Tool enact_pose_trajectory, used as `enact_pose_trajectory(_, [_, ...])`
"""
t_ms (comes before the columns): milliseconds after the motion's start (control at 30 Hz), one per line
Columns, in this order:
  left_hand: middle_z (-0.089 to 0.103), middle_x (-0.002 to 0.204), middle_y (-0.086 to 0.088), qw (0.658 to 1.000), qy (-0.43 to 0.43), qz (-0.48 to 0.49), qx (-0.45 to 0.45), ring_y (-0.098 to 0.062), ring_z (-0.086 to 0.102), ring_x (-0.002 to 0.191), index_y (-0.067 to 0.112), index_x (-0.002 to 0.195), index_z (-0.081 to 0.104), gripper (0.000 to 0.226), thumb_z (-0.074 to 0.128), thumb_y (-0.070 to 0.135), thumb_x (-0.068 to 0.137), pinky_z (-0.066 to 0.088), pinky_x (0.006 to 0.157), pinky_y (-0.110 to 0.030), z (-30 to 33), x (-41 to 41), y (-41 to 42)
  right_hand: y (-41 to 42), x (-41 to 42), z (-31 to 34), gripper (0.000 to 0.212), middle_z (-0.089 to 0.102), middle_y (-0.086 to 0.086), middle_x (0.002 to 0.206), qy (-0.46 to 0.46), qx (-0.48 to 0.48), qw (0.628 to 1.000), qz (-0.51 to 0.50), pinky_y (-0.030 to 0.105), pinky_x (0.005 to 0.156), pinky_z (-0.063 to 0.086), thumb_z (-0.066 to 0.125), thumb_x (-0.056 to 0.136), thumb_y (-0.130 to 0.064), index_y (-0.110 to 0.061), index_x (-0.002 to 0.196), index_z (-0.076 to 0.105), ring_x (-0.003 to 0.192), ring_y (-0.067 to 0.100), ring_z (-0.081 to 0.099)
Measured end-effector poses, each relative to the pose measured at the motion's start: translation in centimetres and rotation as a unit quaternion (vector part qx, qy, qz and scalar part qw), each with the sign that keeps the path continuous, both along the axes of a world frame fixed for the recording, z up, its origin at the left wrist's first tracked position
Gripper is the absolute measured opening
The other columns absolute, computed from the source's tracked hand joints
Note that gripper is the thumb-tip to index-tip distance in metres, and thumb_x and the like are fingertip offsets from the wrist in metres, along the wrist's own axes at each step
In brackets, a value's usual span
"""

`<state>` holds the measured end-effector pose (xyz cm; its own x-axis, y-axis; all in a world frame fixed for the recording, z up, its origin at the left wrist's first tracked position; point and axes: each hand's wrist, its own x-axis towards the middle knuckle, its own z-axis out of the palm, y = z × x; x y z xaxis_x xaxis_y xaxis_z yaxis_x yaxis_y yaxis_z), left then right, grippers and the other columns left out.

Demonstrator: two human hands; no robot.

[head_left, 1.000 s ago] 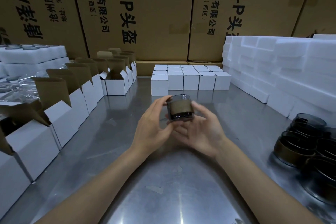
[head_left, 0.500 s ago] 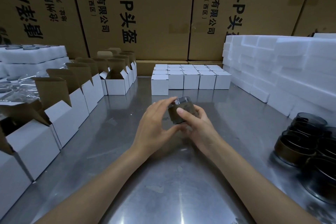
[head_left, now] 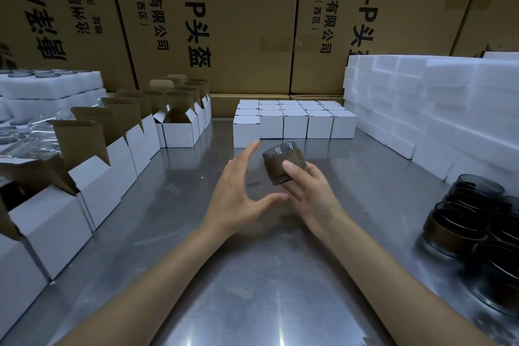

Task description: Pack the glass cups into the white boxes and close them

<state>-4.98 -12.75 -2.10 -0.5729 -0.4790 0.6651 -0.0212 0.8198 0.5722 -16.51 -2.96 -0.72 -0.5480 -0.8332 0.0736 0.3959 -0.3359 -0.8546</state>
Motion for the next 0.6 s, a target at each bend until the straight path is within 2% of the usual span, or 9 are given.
enact_pose_trajectory(133, [0.04, 0.149, 0.005, 0.999, -0.006, 0.006, -0.033, -0.009, 0.035, 0.138, 0.018, 0.148, 0.033, 0.092, 0.071, 0.055, 0.072, 0.032, 0.114, -0.034, 0.0, 0.0, 0.1, 0.0, -0.1, -0.3, 0.08, 0.064, 0.018, 0.119, -0.002, 0.005, 1.0, -0.027, 0.024, 0.055, 0.051, 0.079, 0.06, -0.023, -0.004, 0.13, 0.045, 0.087, 0.02, 0.069])
enact_pose_trajectory(233, [0.049, 0.141, 0.002, 0.998, 0.006, 0.012, -0.066, -0.011, 0.045, 0.131, 0.014, 0.143, 0.041, 0.081, 0.078, 0.039, 0.075, 0.038, 0.109, -0.035, 0.0, -0.1, 0.1, -0.4, 0.2, -0.6, 0.072, 0.063, 0.014, 0.116, 0.057, 0.035, 0.997, -0.049, 0.026, 0.065, 0.053, 0.08, 0.064, -0.021, -0.009, 0.126, 0.046, 0.087, 0.018, 0.069])
enact_pose_trajectory(300, [0.057, 0.131, 0.002, 0.998, 0.018, 0.017, -0.065, -0.012, 0.053, 0.121, 0.014, 0.136, 0.049, 0.072, 0.082, 0.028, 0.074, 0.043, 0.103, -0.038, -0.1, -0.1, 0.1, -0.6, 0.3, -0.7, 0.075, 0.062, 0.011, 0.115, 0.084, 0.045, 0.994, -0.052, 0.029, 0.072, 0.053, 0.081, 0.058, -0.028, -0.013, 0.124, 0.047, 0.088, 0.017, 0.068])
enact_pose_trajectory(367, [0.062, 0.125, 0.003, 0.999, 0.029, 0.019, -0.031, -0.013, 0.057, 0.117, 0.014, 0.13, 0.054, 0.065, 0.083, 0.026, 0.073, 0.045, 0.101, -0.037, -0.1, -0.1, 0.0, -0.5, 0.1, -0.4, 0.075, 0.064, 0.01, 0.115, 0.049, 0.044, 0.998, -0.015, 0.028, 0.072, 0.054, 0.077, 0.059, -0.041, -0.014, 0.123, 0.051, 0.087, 0.015, 0.068])
enact_pose_trajectory(433, [0.062, 0.123, 0.007, 0.999, 0.042, 0.02, -0.001, -0.01, 0.057, 0.115, 0.014, 0.127, 0.054, 0.063, 0.083, 0.028, 0.072, 0.043, 0.102, -0.026, 0.0, -0.1, 0.0, 0.0, -0.3, 0.2, 0.06, 0.07, 0.007, 0.1, -0.022, 0.058, 0.997, 0.053, 0.029, 0.075, 0.053, 0.064, 0.073, -0.058, -0.013, 0.114, 0.059, 0.08, 0.015, 0.068])
enact_pose_trajectory(500, [0.061, 0.121, 0.01, 0.998, 0.055, 0.017, 0.016, -0.004, 0.055, 0.115, 0.014, 0.127, 0.053, 0.063, 0.083, 0.027, 0.072, 0.039, 0.099, -0.014, 0.0, -0.1, 0.0, 0.4, -0.8, 0.2, 0.065, 0.071, 0.006, 0.088, -0.07, 0.084, 0.988, 0.107, 0.034, 0.084, 0.049, 0.047, 0.083, -0.067, -0.011, 0.112, 0.062, 0.075, 0.018, 0.067])
enact_pose_trajectory(600, [0.06, 0.124, 0.008, 0.998, 0.06, 0.007, 0.034, 0.0, 0.053, 0.117, 0.015, 0.128, 0.051, 0.063, 0.082, 0.021, 0.074, 0.036, 0.099, -0.009, 0.0, -0.2, 0.0, 0.6, -0.8, 0.1, 0.07, 0.07, 0.011, 0.104, -0.083, 0.102, 0.977, 0.171, 0.034, 0.091, 0.045, 0.039, 0.089, -0.064, -0.006, 0.123, 0.058, 0.085, 0.021, 0.068])
